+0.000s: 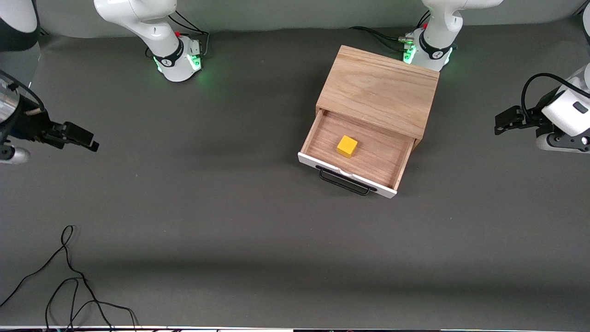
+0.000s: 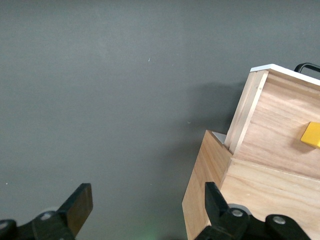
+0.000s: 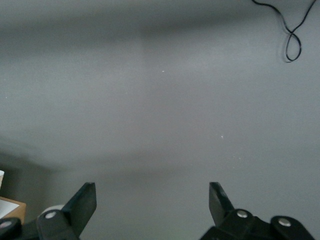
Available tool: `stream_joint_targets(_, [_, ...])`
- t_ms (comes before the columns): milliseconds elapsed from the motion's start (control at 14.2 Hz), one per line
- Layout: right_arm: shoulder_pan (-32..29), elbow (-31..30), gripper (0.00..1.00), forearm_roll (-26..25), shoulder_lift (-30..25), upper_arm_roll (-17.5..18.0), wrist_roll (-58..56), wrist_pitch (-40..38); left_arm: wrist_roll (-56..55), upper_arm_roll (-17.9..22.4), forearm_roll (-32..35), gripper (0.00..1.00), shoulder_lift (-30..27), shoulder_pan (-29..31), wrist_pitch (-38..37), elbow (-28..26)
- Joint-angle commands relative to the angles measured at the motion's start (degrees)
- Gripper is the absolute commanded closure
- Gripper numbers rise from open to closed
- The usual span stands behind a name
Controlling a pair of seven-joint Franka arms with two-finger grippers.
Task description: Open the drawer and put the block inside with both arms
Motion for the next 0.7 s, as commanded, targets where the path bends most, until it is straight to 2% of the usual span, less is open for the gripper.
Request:
stream_joint_targets(0, [-0.59,-4.71,0.00,-2.27,-4.61,2.64,-0.79,1.73,0.03,0.36,1.85,0.00,-0.79,-0.69,-1.42,-0.14])
stream_joint_targets(632, [-1.03,-4.54,0.00,-2.44,-3.39,4.14,-4.30,0.94,0.03,0.28,1.86,0.00,-0.79,-0.60,-0.63,-0.50])
